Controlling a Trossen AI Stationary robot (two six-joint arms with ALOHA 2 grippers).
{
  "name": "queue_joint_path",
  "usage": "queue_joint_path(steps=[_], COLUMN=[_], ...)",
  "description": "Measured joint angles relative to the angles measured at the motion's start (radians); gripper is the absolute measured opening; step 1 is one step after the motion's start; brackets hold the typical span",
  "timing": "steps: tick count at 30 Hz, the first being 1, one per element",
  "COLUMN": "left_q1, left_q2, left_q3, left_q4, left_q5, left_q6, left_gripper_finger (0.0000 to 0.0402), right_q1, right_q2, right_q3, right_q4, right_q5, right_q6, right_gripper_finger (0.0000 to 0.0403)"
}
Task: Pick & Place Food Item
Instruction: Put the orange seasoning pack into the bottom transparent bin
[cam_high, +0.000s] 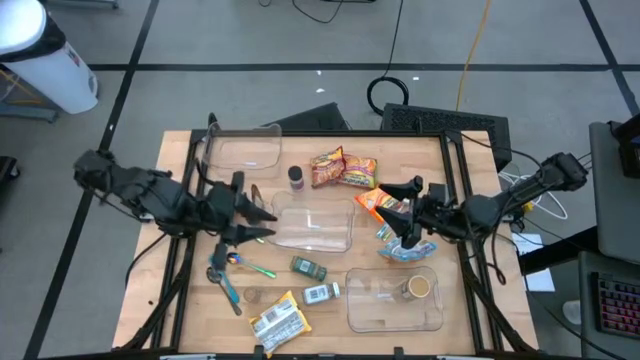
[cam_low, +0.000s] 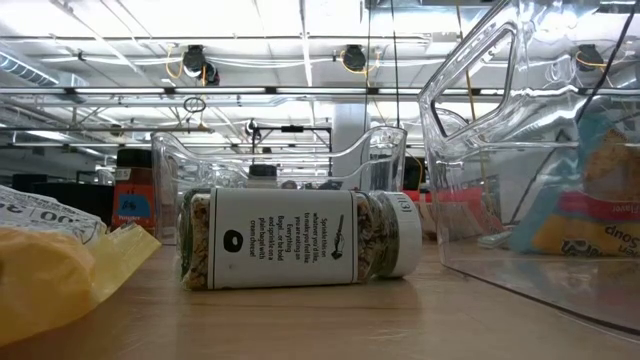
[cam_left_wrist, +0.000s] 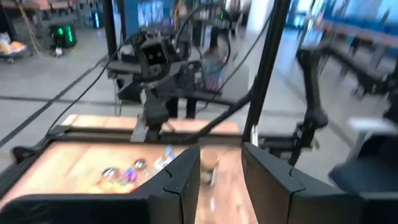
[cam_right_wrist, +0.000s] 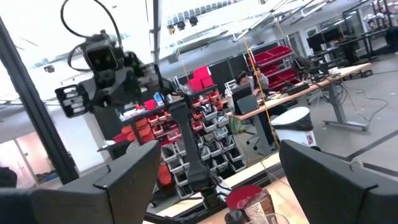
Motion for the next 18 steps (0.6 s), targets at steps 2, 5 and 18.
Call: queue_joint_path(steps=[2, 5, 18], left_q1=[0.002, 0.009, 0.122], left_q2=[-0.03, -0.063, -0.048], left_q3=[-0.119, -0.292, -0.667], left_q4=[0.17, 0.399, 1.138], left_q5=[0.001, 0.003, -0.279], left_q6=[-0.006, -0.01, -0.36], left_gripper_finger=[0.0122, 0.0122, 0.0122], right_q1=[-0.007, -0.015, -0.019], right_q2=[0.001, -0.002, -0.06], right_q3=[0.0, 0.0, 0.0], right_q4=[-0.001, 0.0, -0.001], right_q5=[0.0, 0.0, -0.002], right_q6=[0.0, -0.01, -0.308], right_gripper_finger=[0.032, 0.032, 0.032])
